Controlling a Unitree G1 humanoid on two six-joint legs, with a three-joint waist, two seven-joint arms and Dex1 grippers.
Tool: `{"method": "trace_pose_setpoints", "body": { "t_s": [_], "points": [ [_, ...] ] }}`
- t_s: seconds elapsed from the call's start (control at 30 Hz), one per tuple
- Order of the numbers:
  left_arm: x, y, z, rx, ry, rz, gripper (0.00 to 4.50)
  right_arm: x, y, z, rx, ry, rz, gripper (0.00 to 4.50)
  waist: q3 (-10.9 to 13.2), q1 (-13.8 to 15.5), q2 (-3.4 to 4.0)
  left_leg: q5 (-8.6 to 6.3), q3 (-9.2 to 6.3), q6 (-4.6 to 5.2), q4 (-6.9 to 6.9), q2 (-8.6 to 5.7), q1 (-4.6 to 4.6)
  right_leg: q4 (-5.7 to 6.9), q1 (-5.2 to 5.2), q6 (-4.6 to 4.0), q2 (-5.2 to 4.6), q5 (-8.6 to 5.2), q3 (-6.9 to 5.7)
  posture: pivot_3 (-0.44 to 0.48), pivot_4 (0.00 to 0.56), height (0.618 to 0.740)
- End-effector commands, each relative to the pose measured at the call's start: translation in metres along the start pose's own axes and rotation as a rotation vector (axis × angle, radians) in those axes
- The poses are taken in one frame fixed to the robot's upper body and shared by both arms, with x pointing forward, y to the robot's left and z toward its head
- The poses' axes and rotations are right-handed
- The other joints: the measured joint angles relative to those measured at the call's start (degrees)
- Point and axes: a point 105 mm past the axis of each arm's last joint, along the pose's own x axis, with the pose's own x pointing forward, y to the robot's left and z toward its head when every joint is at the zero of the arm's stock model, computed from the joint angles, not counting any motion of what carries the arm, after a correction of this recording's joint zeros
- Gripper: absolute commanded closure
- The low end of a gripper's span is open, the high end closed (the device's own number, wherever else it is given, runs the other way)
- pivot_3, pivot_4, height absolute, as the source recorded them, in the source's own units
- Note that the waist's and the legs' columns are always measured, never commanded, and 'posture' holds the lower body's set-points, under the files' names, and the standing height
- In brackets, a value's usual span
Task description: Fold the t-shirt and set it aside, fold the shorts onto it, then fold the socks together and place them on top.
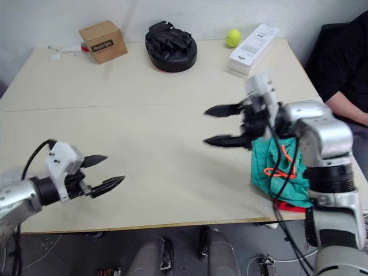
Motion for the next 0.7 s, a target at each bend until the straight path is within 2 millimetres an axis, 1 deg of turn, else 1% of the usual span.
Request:
{"method": "trace_pose_setpoints", "body": {
  "t_s": [0.03, 0.07, 0.13, 0.2, 0.27, 0.37, 0.43, 0.57, 0.7],
  "points": [
    [-0.03, 0.02, -0.009, 0.038, 0.02, 0.216, 0.0, 0.011, 0.018, 0.009, -0.041, -0.026, 0.098, 0.04, 0.0, 0.1, -0.03, -0.19, 0.01, 0.19, 0.11, 0.01, -0.03, -0.02, 0.01, -0.01, -0.02, 0.0, -0.01, 0.0, 0.15, 0.74],
    [-0.038, 0.024, -0.019, 0.019, 0.045, 0.275, 0.0, 0.013, 0.019, 0.009, -0.042, -0.034, 0.11, 0.04, 0.0, 0.3, -0.04, -0.32, 0.01, 0.42, 0.18, -0.01, -0.04, -0.01, 0.03, -0.01, -0.07, 0.01, -0.03, 0.0, 0.15, 0.74],
    [-0.053, 0.03, -0.037, -0.046, 0.08, 0.377, 0.0, 0.017, 0.019, 0.009, -0.036, -0.054, 0.126, 0.04, 0.0, 0.3, -0.07, -0.41, 0.0, 0.57, 0.31, -0.04, -0.03, -0.06, 0.11, -0.02, -0.13, 0.04, -0.05, 0.0, 0.15, 0.74],
    [-0.061, 0.027, -0.049, -0.049, 0.115, 0.418, 0.0, 0.021, 0.017, 0.008, -0.022, -0.066, 0.134, 0.04, -0.1, 0.2, -0.13, -0.45, 0.01, 0.64, 0.36, -0.05, 0.02, -0.15, 0.21, -0.02, -0.16, 0.06, -0.05, 0.0, 0.15, 0.74],
    [-0.065, 0.026, -0.052, -0.046, 0.125, 0.439, 0.0, 0.024, 0.019, 0.005, -0.018, -0.064, 0.151, 0.04, -0.1, 0.3, -0.14, -0.45, 0.01, 0.65, 0.39, -0.04, 0.03, -0.2, 0.24, -0.02, -0.16, 0.06, -0.05, 0.0, 0.15, 0.74],
    [-0.069, 0.034, -0.054, -0.045, 0.136, 0.481, 0.0, 0.027, 0.021, 0.004, -0.011, -0.066, 0.165, 0.04, -0.1, 0.4, -0.15, -0.45, 0.0, 0.64, 0.38, -0.03, 0.02, -0.2, 0.24, -0.03, -0.13, 0.05, -0.07, 0.0, 0.15, 0.74],
    [-0.068, 0.039, -0.057, -0.035, 0.164, 0.479, 0.0, 0.028, 0.021, 0.005, -0.004, -0.071, 0.164, 0.04, -0.1, 0.2, -0.14, -0.45, 0.01, 0.65, 0.36, -0.02, 0.03, -0.18, 0.23, -0.04, -0.12, 0.05, -0.07, 0.0, 0.15, 0.74],
    [-0.065, 0.055, -0.065, -0.041, 0.206, 0.505, 0.0, 0.03, 0.022, 0.006, 0.004, -0.072, 0.158, 0.04, -0.1, 0.0, -0.15, -0.45, 0.01, 0.63, 0.34, -0.01, 0.03, -0.06, 0.17, -0.05, -0.12, 0.05, -0.09, 0.0, 0.15, 0.74],
    [-0.063, 0.071, -0.074, -0.05, 0.248, 0.537, 0.0, 0.03, 0.027, 0.005, 0.059, -0.069, 0.167, 0.04, -0.1, -0.1, -0.16, -0.49, 0.06, 0.59, 0.32, 0.03, 0.02, 0.0, 0.09, -0.07, -0.12, 0.04, -0.1, 0.0, 0.15, 0.74]
  ]
}}
